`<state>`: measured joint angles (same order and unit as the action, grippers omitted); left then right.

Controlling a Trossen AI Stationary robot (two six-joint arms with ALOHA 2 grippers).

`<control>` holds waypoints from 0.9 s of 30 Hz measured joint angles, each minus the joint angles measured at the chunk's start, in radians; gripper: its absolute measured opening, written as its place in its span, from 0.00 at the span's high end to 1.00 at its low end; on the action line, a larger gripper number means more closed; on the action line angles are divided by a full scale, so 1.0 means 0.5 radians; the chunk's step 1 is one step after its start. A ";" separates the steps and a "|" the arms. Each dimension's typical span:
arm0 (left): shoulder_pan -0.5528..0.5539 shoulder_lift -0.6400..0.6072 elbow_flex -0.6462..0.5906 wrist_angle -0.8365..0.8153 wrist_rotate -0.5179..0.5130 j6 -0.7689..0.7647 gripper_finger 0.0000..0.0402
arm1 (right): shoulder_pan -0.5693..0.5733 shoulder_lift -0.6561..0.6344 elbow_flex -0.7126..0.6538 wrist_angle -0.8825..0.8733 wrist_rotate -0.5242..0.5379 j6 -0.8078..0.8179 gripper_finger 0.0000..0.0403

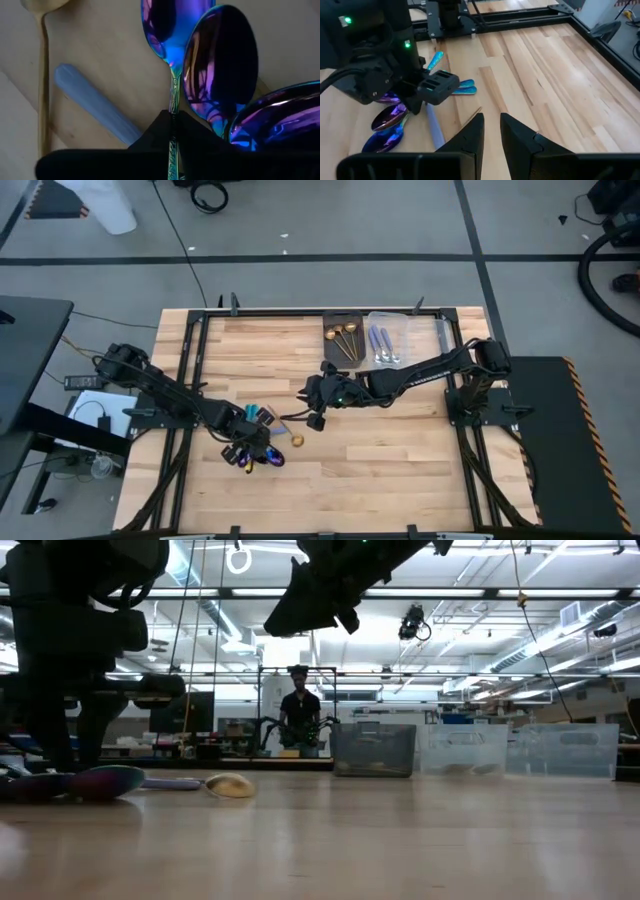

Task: Sort silverware by color (type)

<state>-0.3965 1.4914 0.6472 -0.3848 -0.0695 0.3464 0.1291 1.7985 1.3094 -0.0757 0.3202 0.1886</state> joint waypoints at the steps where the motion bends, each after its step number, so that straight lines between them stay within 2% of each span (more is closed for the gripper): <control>1: 0.000 0.001 0.000 0.004 -0.004 -0.018 0.94 | -0.003 0.000 0.000 0.001 0.000 -0.001 0.82; 4: 0.000 -0.008 -0.003 0.032 -0.061 -0.108 0.94 | -0.015 0.000 0.000 0.000 0.000 -0.002 0.82; 10: 0.005 -0.007 -0.008 0.133 -0.309 -0.216 0.94 | -0.041 -0.001 0.000 0.000 0.000 -0.021 0.82; 22: 0.049 -0.122 -0.007 0.358 -0.183 -0.301 0.94 | -0.052 -0.001 0.000 -0.029 -0.052 0.124 0.82; 27: 0.099 -0.232 -0.005 0.539 -0.186 -0.319 0.94 | -0.050 -0.002 0.000 -0.211 -0.052 0.243 0.82</control>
<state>-0.3470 1.3752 0.6449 -0.1151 -0.1627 0.1867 0.1043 1.7973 1.3094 -0.1810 0.2943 0.3102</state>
